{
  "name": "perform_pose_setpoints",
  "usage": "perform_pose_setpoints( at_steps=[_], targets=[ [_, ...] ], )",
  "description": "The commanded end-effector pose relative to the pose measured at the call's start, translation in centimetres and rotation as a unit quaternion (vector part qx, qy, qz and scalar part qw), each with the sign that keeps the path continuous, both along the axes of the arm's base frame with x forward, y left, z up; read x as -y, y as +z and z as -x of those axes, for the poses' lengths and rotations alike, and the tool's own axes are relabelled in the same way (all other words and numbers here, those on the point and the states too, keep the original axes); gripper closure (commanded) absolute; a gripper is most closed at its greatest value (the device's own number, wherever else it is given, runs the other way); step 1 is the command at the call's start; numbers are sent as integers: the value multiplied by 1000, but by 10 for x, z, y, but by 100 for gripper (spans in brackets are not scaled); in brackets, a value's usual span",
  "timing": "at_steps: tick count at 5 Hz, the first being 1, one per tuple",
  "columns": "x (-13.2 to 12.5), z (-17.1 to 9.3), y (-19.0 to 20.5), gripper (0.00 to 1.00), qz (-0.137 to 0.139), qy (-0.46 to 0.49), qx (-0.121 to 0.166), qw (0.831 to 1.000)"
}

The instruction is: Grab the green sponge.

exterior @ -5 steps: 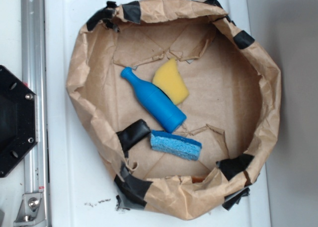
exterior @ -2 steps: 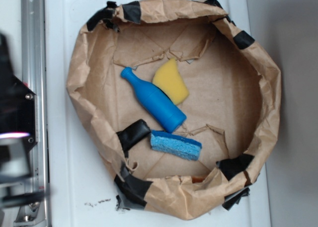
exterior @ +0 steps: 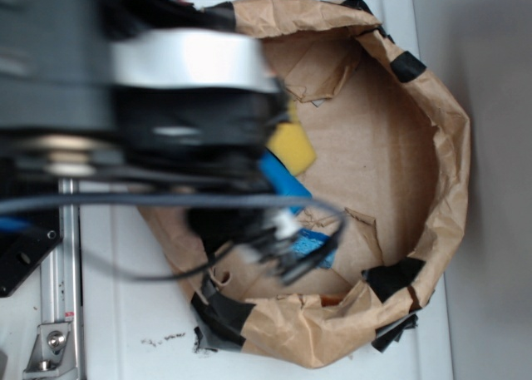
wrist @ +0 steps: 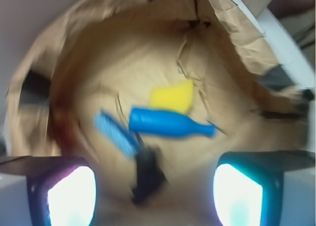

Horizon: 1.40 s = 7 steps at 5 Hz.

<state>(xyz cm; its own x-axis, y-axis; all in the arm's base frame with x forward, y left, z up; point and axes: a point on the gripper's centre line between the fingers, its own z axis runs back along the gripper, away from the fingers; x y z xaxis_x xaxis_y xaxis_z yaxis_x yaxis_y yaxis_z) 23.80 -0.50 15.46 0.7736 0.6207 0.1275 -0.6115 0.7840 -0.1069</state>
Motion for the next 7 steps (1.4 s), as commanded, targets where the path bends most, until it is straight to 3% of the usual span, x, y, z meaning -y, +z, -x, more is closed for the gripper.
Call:
perform_pose_setpoints(
  at_steps=[1, 2, 3, 5, 6, 7],
  targets=[
    [-27, -23, -60, 0, -3, 144, 0, 990],
    [-45, -25, -79, 0, -17, 160, -21, 987],
    [-63, -28, -81, 0, -31, 167, -19, 985],
    [-70, -28, -117, 0, -35, 155, -51, 986],
    [-40, -47, -138, 45, -15, 111, -72, 991],
    [-24, -46, -130, 100, 1, 80, -81, 994]
  ],
)
